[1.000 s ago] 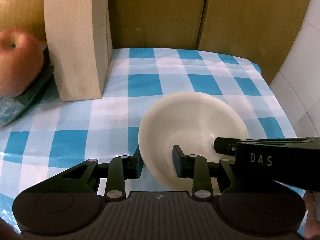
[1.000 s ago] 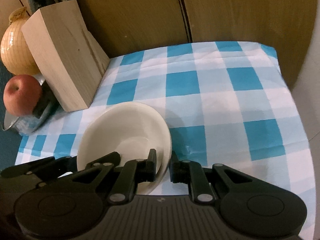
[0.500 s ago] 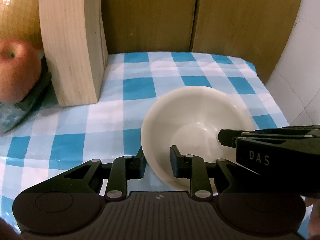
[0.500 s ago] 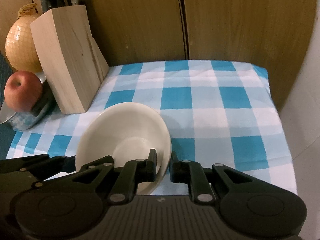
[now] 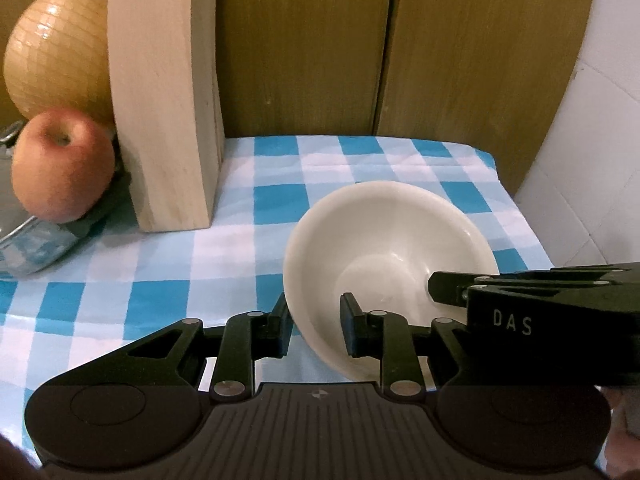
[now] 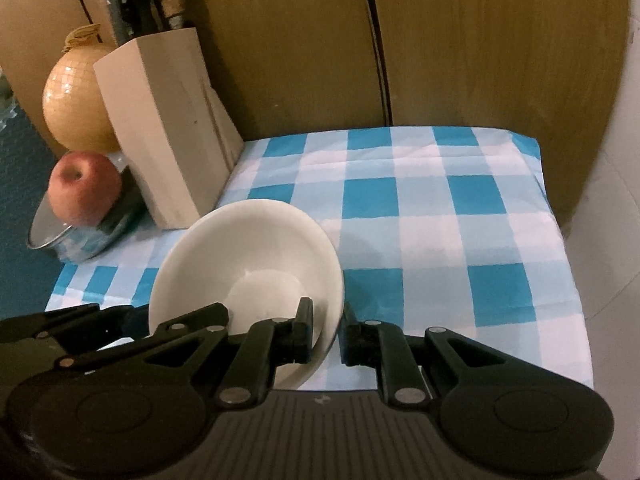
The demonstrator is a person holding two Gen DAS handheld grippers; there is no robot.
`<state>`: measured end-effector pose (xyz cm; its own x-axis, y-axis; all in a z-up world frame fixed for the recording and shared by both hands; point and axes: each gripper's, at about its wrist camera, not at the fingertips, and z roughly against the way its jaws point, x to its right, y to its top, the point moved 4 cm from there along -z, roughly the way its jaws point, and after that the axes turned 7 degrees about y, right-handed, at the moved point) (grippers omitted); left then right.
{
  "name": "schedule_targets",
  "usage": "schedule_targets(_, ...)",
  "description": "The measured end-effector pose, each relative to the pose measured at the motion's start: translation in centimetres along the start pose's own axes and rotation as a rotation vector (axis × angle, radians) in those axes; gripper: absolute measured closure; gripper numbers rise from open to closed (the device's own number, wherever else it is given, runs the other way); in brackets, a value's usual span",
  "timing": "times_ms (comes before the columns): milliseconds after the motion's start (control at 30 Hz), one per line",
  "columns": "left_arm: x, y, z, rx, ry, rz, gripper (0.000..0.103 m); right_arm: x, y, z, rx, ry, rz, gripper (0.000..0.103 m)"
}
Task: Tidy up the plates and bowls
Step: 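Lift the nested bowls and carry them over the pink-flower plates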
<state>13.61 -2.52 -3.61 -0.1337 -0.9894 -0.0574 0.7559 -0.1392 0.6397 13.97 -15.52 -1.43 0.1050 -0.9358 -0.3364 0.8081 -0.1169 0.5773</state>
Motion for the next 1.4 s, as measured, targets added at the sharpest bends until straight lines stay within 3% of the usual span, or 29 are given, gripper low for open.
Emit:
schedule_targets(467, -0.4, -2.5, 5.3, 0.014, -0.005, 0.0, 0.069, -2.1, -3.5, 3.9, -0.025, 0.056, 0.05, 0.092)
schedule_targets(733, -0.6, -5.0, 7.9, 0.004, -0.008, -0.018, 0.066, -3.1, -6.9, 4.8, -0.082, 0.085, 0.072, 0.09)
schedule_targets(1400, -1.4, -9.3, 10.4, -0.059, -0.05, -0.018, 0.063, -3.5, -11.0, 6.2, -0.157, 0.141, 0.057, 0.087)
